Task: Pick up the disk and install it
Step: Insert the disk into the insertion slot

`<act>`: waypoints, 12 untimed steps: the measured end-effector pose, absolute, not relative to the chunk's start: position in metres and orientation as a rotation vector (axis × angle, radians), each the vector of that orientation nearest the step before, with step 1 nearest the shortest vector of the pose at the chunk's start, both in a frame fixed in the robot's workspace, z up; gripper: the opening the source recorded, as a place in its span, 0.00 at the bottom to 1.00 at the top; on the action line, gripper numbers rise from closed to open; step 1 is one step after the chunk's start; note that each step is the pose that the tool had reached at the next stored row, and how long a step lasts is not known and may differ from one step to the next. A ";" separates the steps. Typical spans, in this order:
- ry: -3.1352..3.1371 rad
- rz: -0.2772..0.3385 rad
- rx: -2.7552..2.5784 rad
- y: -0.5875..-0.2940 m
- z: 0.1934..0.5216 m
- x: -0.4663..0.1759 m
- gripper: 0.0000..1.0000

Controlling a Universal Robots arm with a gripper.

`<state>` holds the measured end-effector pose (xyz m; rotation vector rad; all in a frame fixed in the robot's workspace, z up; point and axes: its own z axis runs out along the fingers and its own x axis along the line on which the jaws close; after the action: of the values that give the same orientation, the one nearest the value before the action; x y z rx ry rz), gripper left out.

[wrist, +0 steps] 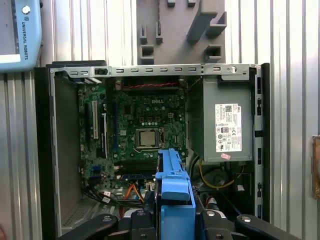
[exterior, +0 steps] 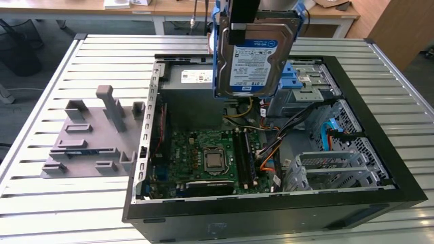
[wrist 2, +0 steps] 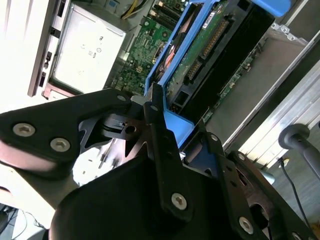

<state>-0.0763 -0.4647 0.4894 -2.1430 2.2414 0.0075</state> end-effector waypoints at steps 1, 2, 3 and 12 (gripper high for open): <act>2.242 0.008 -2.143 -0.466 0.489 -0.076 0.36; 2.243 0.008 -2.143 -0.468 0.489 -0.076 0.36; 2.243 0.009 -2.142 -0.471 0.489 -0.076 0.36; 2.246 0.009 -2.140 -0.477 0.489 -0.076 0.36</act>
<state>-0.0762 -0.4768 0.4886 -2.1398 2.2455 0.0085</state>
